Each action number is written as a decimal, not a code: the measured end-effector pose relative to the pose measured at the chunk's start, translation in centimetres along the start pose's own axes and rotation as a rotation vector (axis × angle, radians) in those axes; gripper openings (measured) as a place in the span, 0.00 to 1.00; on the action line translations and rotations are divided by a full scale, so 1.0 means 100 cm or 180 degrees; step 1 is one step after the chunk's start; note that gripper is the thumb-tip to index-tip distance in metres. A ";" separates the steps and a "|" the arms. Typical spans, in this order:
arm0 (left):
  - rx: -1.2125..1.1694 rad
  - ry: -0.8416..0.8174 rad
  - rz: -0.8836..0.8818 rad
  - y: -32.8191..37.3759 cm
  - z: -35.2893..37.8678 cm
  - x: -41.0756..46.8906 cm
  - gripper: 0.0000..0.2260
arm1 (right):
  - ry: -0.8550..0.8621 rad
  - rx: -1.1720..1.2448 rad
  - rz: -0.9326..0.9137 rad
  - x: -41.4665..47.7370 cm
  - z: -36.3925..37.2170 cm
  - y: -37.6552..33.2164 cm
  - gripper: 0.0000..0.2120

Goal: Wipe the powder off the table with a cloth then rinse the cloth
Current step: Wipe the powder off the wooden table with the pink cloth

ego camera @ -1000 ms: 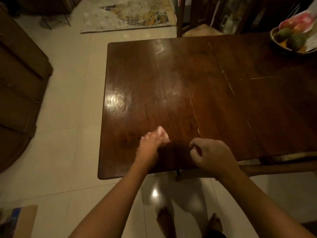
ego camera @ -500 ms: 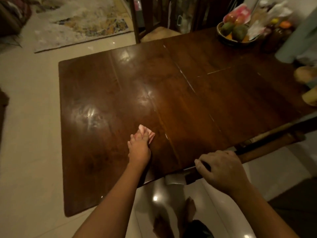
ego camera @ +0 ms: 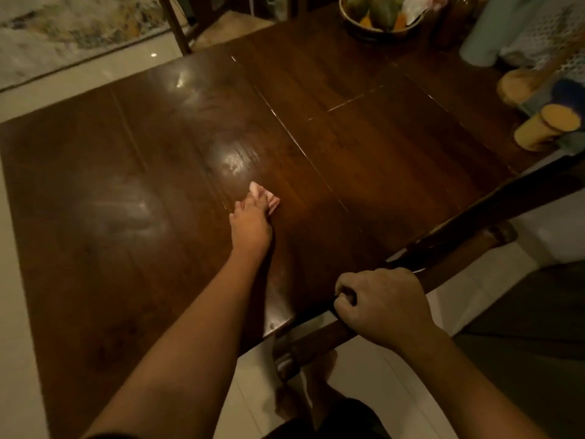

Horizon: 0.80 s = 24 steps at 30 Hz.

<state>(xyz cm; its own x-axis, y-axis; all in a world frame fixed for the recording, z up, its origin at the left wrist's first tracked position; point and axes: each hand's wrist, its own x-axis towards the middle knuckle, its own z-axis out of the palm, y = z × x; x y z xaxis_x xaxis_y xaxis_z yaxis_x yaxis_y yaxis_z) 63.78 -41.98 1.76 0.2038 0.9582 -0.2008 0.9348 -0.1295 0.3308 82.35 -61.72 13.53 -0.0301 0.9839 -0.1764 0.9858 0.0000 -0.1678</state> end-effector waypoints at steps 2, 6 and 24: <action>0.0123 -0.0127 0.0714 0.000 0.005 -0.015 0.32 | -0.0074 0.0036 -0.0008 0.001 -0.002 -0.002 0.27; -0.0179 -0.0955 0.2402 -0.041 -0.005 -0.071 0.30 | -0.0188 0.0024 -0.0023 0.001 -0.005 -0.001 0.27; -0.0094 -0.0458 0.2064 -0.264 -0.040 -0.244 0.30 | 0.0030 -0.0091 0.0249 -0.058 0.020 -0.175 0.17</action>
<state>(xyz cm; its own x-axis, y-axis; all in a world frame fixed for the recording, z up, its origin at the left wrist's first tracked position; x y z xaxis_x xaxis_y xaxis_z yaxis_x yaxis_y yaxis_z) 32.95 -60.89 1.60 0.7611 0.6445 -0.0729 0.6016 -0.6595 0.4507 64.90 -67.75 15.53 0.0487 0.9827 -0.1788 0.9894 -0.0720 -0.1262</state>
